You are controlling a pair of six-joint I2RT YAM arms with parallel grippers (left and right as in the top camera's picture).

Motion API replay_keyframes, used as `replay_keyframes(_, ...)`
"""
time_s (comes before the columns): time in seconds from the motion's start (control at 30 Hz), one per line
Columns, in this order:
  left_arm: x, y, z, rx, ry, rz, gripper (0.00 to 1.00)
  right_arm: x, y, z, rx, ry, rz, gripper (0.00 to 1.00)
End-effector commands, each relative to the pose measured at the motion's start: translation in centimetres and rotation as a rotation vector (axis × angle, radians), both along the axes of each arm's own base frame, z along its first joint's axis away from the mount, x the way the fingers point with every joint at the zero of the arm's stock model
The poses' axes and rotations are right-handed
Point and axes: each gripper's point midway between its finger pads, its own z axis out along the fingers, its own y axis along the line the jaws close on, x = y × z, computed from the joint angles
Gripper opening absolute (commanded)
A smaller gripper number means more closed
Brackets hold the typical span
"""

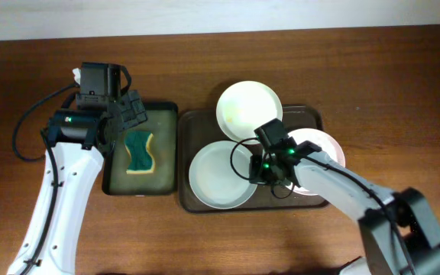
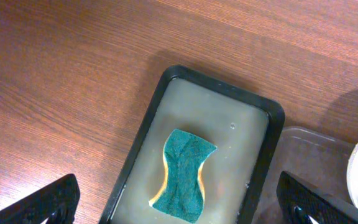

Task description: Clean dirty plates on tray and stack at the side

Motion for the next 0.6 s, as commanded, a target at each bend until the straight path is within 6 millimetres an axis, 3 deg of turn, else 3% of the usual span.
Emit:
replay_keyframes(0.0, 0.1, 0.2, 0.5, 0.006, -0.014, 0.009, 0.99, 1.5, 1.1, 5.1, 0.058, -0.12, 0.023, 0.04)
replay_keyframes(0.13, 0.1, 0.2, 0.5, 0.006, -0.014, 0.01, 0.99, 1.6, 1.2, 6.7, 0.078, -0.158, 0.024, 0.04)
replay_keyframes(0.27, 0.1, 0.2, 0.6, 0.006, -0.014, 0.01, 0.99, 2.0, 1.3, 7.1, 0.083, -0.179, 0.023, 0.04)
replay_keyframes(0.57, 0.1, 0.2, 0.6, 0.006, -0.014, 0.01, 0.99, 5.2, 3.6, 9.4, 0.095, -0.387, 0.02, 0.04)
